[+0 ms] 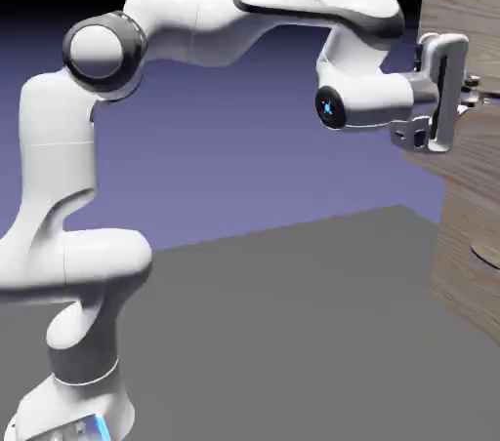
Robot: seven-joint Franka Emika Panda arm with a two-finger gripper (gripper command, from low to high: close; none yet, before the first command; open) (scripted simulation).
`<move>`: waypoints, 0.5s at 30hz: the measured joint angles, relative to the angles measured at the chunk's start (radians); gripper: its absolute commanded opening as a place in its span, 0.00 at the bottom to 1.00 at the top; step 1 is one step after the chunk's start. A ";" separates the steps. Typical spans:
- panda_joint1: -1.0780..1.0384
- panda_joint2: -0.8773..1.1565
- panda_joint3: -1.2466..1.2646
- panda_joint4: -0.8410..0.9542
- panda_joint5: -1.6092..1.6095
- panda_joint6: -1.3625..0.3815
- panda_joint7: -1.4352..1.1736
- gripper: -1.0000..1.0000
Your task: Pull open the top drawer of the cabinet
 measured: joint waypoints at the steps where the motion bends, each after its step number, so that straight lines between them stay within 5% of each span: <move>1: 0.034 0.007 -0.036 -0.014 -0.002 -0.006 0.005 0.00; 8: 0.273 -0.005 -0.263 -0.087 0.004 -0.004 -0.033 0.00; 15: 0.474 0.191 -0.516 -0.294 -0.056 -0.109 0.125 0.00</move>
